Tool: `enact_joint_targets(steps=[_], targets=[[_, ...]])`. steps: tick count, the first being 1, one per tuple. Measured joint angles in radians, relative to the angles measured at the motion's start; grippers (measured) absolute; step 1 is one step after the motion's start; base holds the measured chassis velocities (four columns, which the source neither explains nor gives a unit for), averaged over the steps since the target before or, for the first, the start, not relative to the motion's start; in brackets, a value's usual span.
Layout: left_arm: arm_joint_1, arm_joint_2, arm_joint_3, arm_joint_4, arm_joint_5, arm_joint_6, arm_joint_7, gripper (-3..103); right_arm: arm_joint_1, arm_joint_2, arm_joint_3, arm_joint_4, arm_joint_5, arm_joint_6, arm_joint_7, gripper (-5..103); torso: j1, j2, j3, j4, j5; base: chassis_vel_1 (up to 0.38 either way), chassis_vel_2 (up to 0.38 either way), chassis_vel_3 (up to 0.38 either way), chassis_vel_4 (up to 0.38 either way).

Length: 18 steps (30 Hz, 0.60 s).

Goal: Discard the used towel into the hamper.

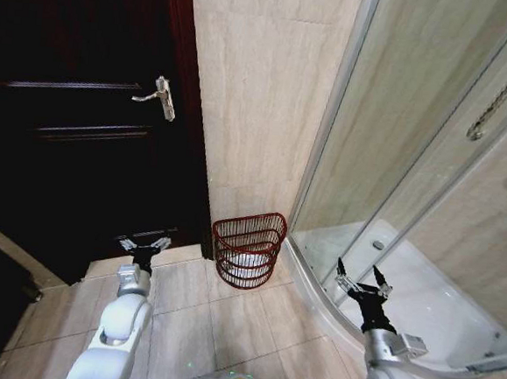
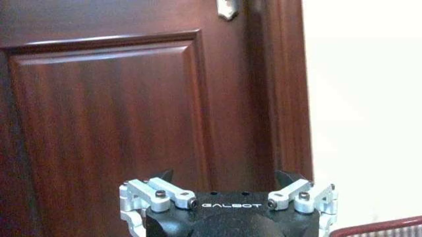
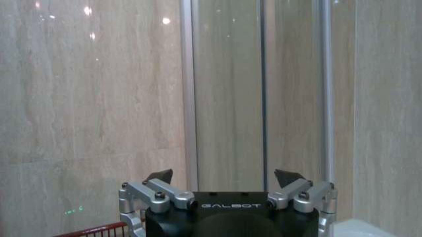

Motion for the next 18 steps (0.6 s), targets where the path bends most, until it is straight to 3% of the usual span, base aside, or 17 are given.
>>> enact_joint_targets(steps=[18], targets=[[-0.016,-0.036,0.084,0.005,0.044,-0.005,0.0,100,-0.004,0.007,-0.001,0.017,-0.031,-0.023,-0.005,100,0.0,0.0,0.0,0.0001,0.0002,0.026,-0.03,-0.031,0.031]])
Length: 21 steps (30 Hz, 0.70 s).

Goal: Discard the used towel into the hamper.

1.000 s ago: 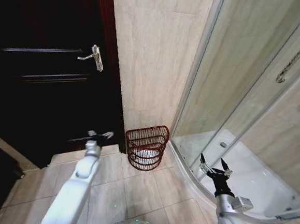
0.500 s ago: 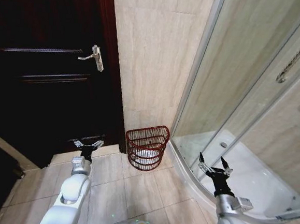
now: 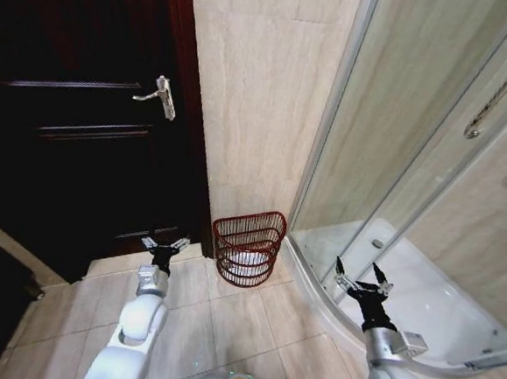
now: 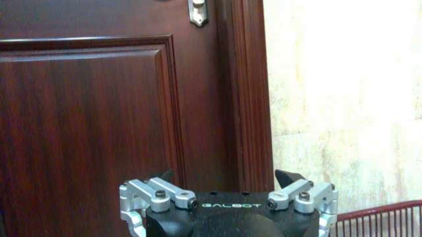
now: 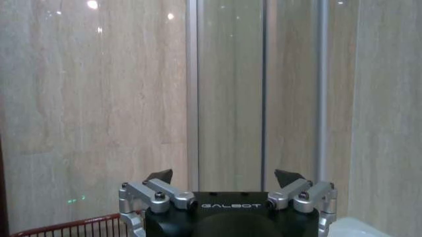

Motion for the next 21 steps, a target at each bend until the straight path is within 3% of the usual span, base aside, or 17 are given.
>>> enact_joint_targets(steps=[9,21], targets=[[0.0,0.002,-0.001,0.014,-0.001,-0.019,0.001,100,0.002,0.0,0.002,-0.01,0.001,0.004,0.003,100,0.0,0.0,0.0,0.0002,-0.0001,0.068,-0.122,-0.053,0.12],[0.006,0.006,-0.003,0.013,-0.001,-0.035,0.005,100,-0.007,0.001,0.006,-0.01,0.006,0.015,0.003,100,0.0,0.0,0.0,0.0002,0.0,-0.124,-0.167,0.12,0.172]])
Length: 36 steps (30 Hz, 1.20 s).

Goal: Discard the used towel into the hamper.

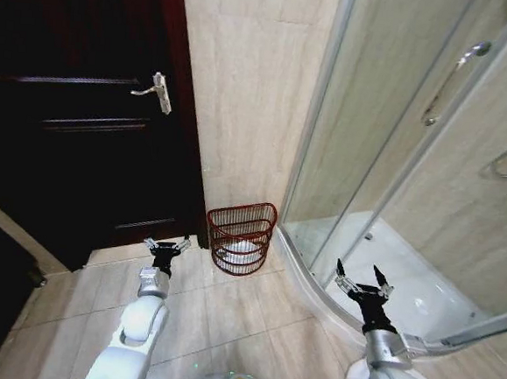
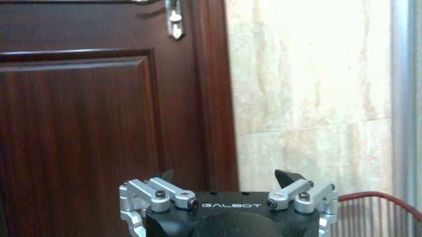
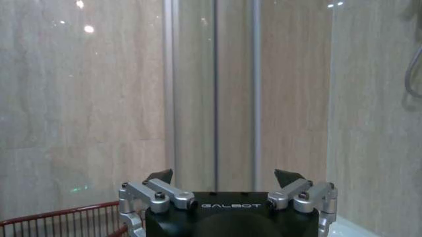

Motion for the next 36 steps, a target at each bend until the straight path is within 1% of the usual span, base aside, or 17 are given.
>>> enact_joint_targets(steps=[5,7,10,17,18,20,21,24,30,36], targets=[[-0.001,0.002,-0.001,0.0,-0.001,0.0,0.001,100,-0.003,0.001,0.001,0.001,0.001,0.005,0.0,100,0.0,0.0,0.0,-0.0003,0.0003,-0.126,-0.238,0.123,0.226],[0.0,0.003,-0.002,0.0,-0.001,-0.001,0.001,100,-0.005,0.001,0.001,0.001,0.002,0.007,0.0,100,0.0,0.0,0.0,-0.0001,-0.0005,-0.082,-0.224,0.086,0.225],[0.003,0.003,-0.002,0.001,-0.001,-0.003,0.001,100,-0.006,0.001,0.002,0.0,0.003,0.011,0.0,100,0.0,0.0,0.0,0.0,0.0001,-0.022,-0.218,0.004,0.237],[0.006,0.0,0.006,0.006,0.0,-0.009,0.0,100,-0.013,0.001,0.005,-0.001,0.007,0.016,0.0,100,0.0,0.0,0.0,0.0,-0.0005,-0.031,-0.248,0.02,0.235],[0.005,0.0,0.007,0.006,0.002,-0.01,-0.002,100,-0.014,0.001,0.006,-0.001,0.007,0.018,0.0,100,0.0,0.0,0.0,-0.0001,0.0006,-0.045,-0.244,0.042,0.23],[0.003,0.0,0.008,0.009,0.008,-0.01,-0.003,100,-0.017,0.001,0.006,-0.001,0.008,0.022,0.0,100,0.0,0.0,0.0,-0.0001,-0.0007,-0.046,-0.248,0.06,0.266],[0.002,0.0,0.008,0.011,0.016,-0.011,-0.003,100,-0.019,0.001,0.006,-0.003,0.008,0.03,0.0,100,0.0,0.0,0.0,-0.0004,0.0001,-0.071,-0.218,0.08,0.26],[0.003,0.0,0.01,0.013,0.021,-0.013,-0.003,100,-0.019,0.003,0.005,-0.008,0.007,0.041,0.001,100,0.0,0.0,0.0,-0.0001,-0.0001,-0.052,-0.204,0.071,0.206],[0.002,0.001,0.014,0.018,0.022,-0.016,-0.004,100,-0.013,0.007,0.0,-0.011,0.002,0.044,0.001,100,0.0,0.0,0.0,0.0001,-0.0001,-0.027,-0.091,0.023,0.063],[-0.006,0.005,0.014,0.024,0.023,-0.017,-0.004,100,-0.006,0.011,-0.003,-0.011,0.0,0.043,0.001,100,0.0,0.0,0.0,0.0,-0.0003,-0.011,0.008,-0.05,-0.088]])
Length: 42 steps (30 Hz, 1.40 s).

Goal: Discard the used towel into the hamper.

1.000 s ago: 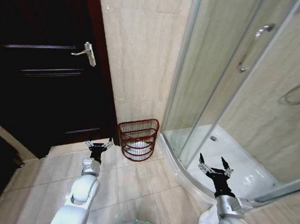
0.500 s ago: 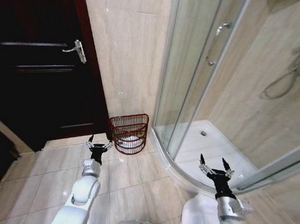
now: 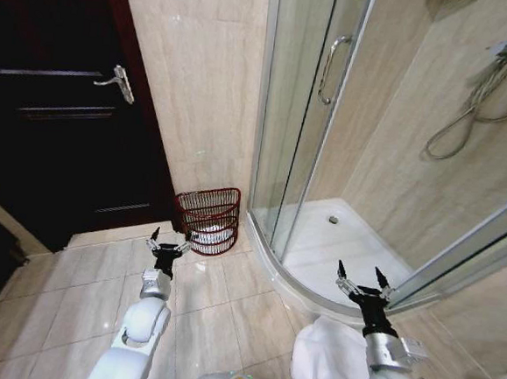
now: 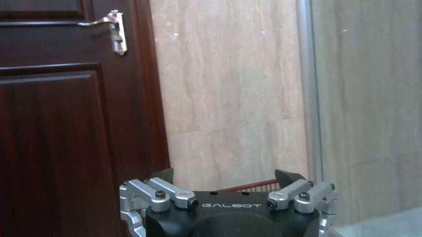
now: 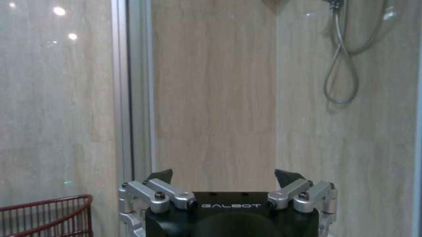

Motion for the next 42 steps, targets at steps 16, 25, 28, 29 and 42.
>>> enact_joint_targets(steps=[16,25,28,29,42], targets=[[-0.012,0.002,0.006,0.02,0.003,-0.012,0.005,100,0.001,0.006,-0.003,-0.002,-0.002,-0.003,0.0,100,0.0,0.0,0.0,0.0,0.0001,-0.082,-0.079,-0.079,-0.096],[-0.037,0.0,0.017,0.035,-0.008,-0.028,-0.007,100,0.005,0.008,0.0,-0.008,0.001,-0.001,0.001,100,0.0,0.001,0.001,-0.0007,0.0001,-0.122,-0.11,-0.117,-0.114],[-0.043,-0.003,0.019,0.028,-0.032,-0.03,-0.006,100,0.005,0.007,0.002,-0.008,0.004,-0.001,0.002,100,0.002,0.005,0.003,-0.0006,0.0001,-0.013,-0.026,-0.014,0.0],[-0.043,-0.003,0.019,0.028,-0.032,-0.03,-0.006,100,0.005,0.007,0.002,-0.008,0.004,-0.001,0.002,100,0.002,0.005,0.003,-0.0006,0.0001,0.0,0.0,0.0,0.0],[-0.034,-0.001,0.024,-0.003,-0.047,0.006,-0.029,100,0.009,0.002,0.011,0.02,0.015,-0.006,0.007,100,0.023,0.055,0.032,-0.0008,0.0,0.0,0.0,0.0,0.0]])
